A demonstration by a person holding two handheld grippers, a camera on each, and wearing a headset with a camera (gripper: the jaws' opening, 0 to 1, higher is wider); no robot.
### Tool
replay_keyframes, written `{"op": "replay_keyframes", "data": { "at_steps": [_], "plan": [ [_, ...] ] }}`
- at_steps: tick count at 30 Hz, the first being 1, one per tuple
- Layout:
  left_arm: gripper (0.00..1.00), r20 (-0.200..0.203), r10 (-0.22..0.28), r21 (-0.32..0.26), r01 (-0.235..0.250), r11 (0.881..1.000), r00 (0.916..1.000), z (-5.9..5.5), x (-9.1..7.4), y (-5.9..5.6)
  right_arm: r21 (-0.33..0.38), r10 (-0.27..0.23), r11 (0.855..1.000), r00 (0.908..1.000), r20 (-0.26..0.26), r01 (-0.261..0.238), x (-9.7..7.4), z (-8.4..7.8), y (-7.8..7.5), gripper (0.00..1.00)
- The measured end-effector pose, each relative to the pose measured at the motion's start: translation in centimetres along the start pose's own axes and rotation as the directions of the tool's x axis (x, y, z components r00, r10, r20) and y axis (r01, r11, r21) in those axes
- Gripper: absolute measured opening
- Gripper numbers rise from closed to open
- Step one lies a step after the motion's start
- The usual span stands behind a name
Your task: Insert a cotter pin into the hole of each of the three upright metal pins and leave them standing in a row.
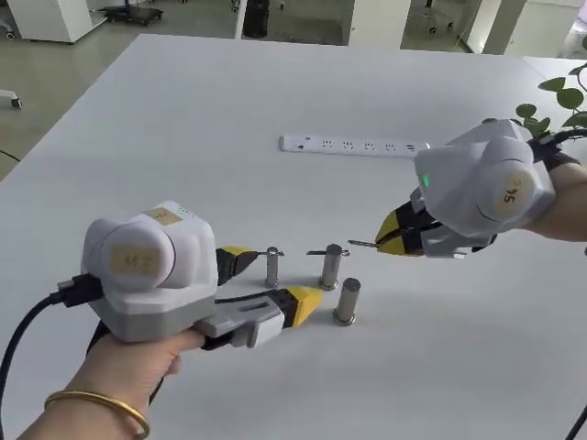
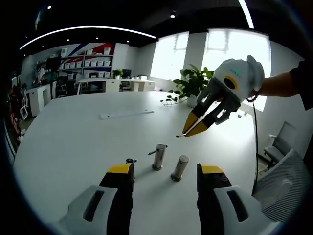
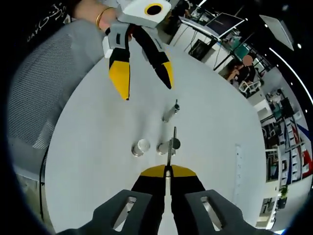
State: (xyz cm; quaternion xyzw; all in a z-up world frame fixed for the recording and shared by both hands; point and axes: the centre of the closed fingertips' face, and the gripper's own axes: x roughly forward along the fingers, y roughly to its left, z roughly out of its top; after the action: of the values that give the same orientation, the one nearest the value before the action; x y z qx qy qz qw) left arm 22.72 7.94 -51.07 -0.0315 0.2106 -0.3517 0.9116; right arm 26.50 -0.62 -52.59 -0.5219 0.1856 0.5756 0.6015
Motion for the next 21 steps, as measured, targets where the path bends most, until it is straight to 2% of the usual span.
{"op": "replay_keyframes", "data": {
  "at_steps": [5, 10, 21],
  "plan": [
    [0.41, 0.017, -0.033, -0.054, 0.034, 0.998, 0.9993, 0.4, 0.3, -0.9, -0.037, 0.001, 0.999, 0.9998, 0.022, -0.001, -0.2, 1.6, 1.3, 0.0],
    [0.34, 0.025, -0.063, -0.127, 0.066, 0.99, 0.9977, 0.6, 0.7, -1.8, -0.044, -0.013, 0.999, 0.9987, 0.049, 0.015, -0.2, 2.9, 2.1, 0.0],
    [0.19, 0.019, -0.103, -0.208, 0.105, 0.972, 0.9945, 0.5, 1.2, -2.8, -0.05, -0.023, 0.998, 0.9958, 0.089, 0.028, -0.2, 4.5, 3.0, 0.0]
  ]
}}
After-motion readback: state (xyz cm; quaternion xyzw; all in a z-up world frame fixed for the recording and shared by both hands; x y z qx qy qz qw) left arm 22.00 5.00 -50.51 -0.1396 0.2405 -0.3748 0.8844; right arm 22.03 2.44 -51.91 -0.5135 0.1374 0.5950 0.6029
